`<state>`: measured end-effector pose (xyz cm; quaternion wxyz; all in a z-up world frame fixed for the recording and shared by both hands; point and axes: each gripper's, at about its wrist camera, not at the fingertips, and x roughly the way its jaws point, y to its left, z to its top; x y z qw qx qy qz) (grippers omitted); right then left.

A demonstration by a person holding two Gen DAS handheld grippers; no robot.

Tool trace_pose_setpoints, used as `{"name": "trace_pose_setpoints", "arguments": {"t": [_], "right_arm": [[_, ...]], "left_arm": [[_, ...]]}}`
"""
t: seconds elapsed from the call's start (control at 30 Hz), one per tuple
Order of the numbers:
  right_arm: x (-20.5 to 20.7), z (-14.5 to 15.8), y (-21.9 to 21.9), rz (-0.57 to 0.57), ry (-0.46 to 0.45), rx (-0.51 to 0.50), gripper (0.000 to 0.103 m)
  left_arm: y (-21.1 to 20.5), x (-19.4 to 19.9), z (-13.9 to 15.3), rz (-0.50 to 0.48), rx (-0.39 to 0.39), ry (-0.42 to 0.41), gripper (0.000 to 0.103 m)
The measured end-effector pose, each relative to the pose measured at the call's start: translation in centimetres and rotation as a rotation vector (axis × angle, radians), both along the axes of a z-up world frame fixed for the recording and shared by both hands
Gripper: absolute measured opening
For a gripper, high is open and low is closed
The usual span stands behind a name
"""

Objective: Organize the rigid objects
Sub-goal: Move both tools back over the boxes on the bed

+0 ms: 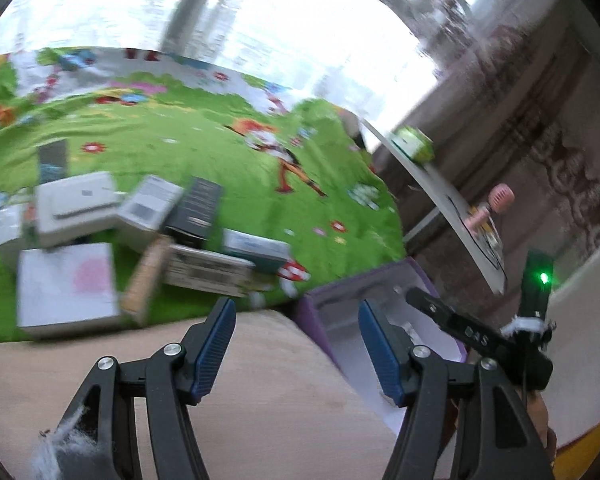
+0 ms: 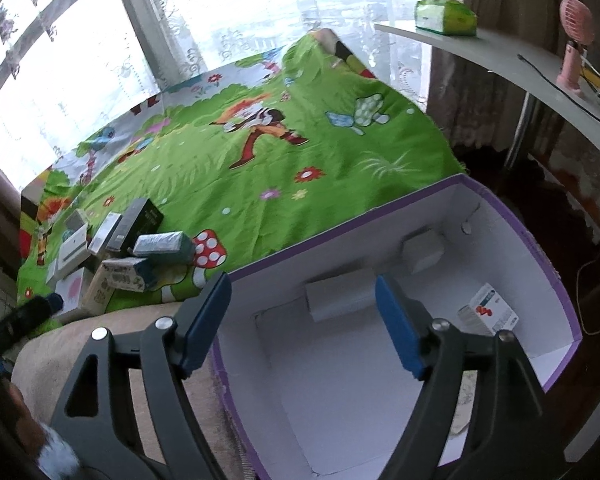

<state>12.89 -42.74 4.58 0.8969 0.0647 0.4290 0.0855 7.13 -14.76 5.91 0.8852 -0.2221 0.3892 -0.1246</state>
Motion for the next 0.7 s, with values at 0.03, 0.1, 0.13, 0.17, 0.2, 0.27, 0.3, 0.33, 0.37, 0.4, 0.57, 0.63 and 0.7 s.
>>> {"name": "trace_pose_setpoints", "arguments": {"t": [0.03,0.1,0.13,0.17,0.2,0.27,0.3,0.33,0.37,0.4,0.57,0.63,0.7], "right_arm": [[0.0,-0.1,0.4,0.011,0.001,-0.004,0.078],[-0.1,-0.3,1.2,0.031,0.006,-0.007,0.079],[-0.1,-0.3,1.7,0.040,0.009,-0.007,0.080],[-0.1,-0.4,2.1,0.048,0.011,-0.006,0.080],[-0.1,-0.5,2.5,0.057,0.015,-0.006,0.080],[-0.2,-0.7,3.6,0.077,0.015,-0.011,0.081],[-0.2,-0.7,4.1,0.090,0.015,-0.016,0.081],[-0.2,-0.8,4.7,0.102,0.017,-0.021,0.081],[-0.1,-1.0,5.2,0.112,0.020,-0.022,0.081],[-0.2,-1.0,5.7,0.122,0.024,-0.021,0.081],[-0.4,-1.1,8.9,0.187,0.031,-0.021,0.083],[-0.5,-1.0,10.5,0.215,0.030,-0.026,0.086],[-0.4,-1.0,11.7,0.237,0.034,-0.028,0.087]], "left_arm": [[1.0,-0.1,-0.1,0.028,0.003,0.000,0.065],[2.4,-0.3,-0.3,0.071,0.001,0.005,0.065],[3.4,-0.5,-0.5,0.099,-0.004,0.012,0.065],[4.0,-0.6,-0.6,0.114,-0.007,0.015,0.065],[5.0,-0.8,-0.7,0.143,-0.006,0.020,0.065],[6.2,-1.0,-0.9,0.177,-0.005,0.028,0.065],[7.1,-1.1,-1.0,0.203,-0.005,0.031,0.065],[7.8,-1.3,-1.1,0.219,-0.004,0.033,0.065],[8.2,-1.4,-1.2,0.231,-0.001,0.036,0.065],[8.9,-1.6,-1.3,0.250,0.002,0.042,0.065],[12.0,-2.3,-1.9,0.323,-0.006,0.065,0.065],[13.0,-2.4,-1.9,0.350,0.001,0.065,0.065],[14.0,-2.3,-2.0,0.368,0.012,0.069,0.065]]}}
